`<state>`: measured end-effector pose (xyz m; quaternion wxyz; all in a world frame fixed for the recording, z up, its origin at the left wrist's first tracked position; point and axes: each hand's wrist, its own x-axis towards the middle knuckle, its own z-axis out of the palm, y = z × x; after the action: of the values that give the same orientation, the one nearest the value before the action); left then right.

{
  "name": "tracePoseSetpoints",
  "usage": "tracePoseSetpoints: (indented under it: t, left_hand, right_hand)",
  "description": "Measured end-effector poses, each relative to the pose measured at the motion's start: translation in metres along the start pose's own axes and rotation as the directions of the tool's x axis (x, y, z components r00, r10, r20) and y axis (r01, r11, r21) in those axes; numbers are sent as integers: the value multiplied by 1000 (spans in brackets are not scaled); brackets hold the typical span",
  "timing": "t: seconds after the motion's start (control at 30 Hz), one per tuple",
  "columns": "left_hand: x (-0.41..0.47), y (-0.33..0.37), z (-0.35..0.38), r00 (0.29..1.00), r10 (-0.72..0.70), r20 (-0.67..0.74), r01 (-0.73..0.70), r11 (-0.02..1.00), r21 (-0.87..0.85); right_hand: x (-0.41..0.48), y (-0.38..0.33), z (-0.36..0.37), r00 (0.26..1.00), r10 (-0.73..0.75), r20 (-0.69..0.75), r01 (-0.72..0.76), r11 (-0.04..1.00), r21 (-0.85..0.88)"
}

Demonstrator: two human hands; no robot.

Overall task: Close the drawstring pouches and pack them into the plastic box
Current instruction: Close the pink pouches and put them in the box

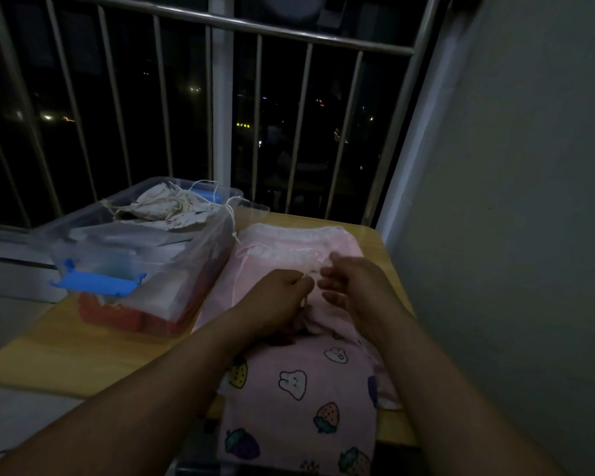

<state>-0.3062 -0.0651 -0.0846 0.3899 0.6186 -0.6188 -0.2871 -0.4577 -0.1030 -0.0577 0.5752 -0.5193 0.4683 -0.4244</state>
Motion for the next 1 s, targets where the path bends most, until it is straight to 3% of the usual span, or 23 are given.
tracePoseSetpoints:
  t: [0.13, 0.27, 0.37, 0.47, 0.53, 0.6, 0.63, 0.7, 0.77, 0.83, 1.0]
  left_hand:
    - [0, 1, 0, 992, -128, 16, 129, 968, -216]
    - [0, 3, -2, 997, -71, -15, 68, 984, -164]
    - [-4, 5, 0, 998, -47, -42, 38, 979, -199]
    - [-4, 6, -2, 988, -118, -98, 81, 944, -319]
    - [-4, 8, -7, 986, -135, -100, 93, 932, -350]
    - [-6, 10, -9, 985, -148, -93, 102, 919, -382]
    - [-6, 10, -11, 979, -186, -87, 122, 869, -479]
    - [-3, 9, -16, 973, -214, -82, 119, 776, -619]
    - [0, 10, -23, 980, -182, -80, 82, 735, -673]
    - [4, 12, -27, 988, -146, -55, 62, 689, -723]
    - [8, 18, -25, 998, -53, 36, 62, 689, -722]
  right_hand:
    - [-7, 11, -2, 981, 31, 194, 33, 948, -315]
    - [-12, 14, -3, 966, -43, 256, 146, 907, -394]
    - [-14, 17, -2, 979, -39, 202, 95, 958, -271]
    - [-9, 22, 1, 986, 59, 153, -57, 998, -20]
    - [-7, 25, 5, 975, 145, 168, -177, 965, 192]
    - [-7, 27, 6, 967, 163, 194, -207, 949, 237]
    - [-6, 27, 5, 970, 148, 194, -184, 966, 184]
    - [-9, 22, 2, 981, 78, 178, -64, 994, -85]
    - [-12, 16, 2, 978, 8, 207, 62, 942, -331]
    - [-17, 12, 4, 963, -22, 268, 129, 912, -390]
    - [-20, 14, 10, 932, -104, 348, 270, 839, -472]
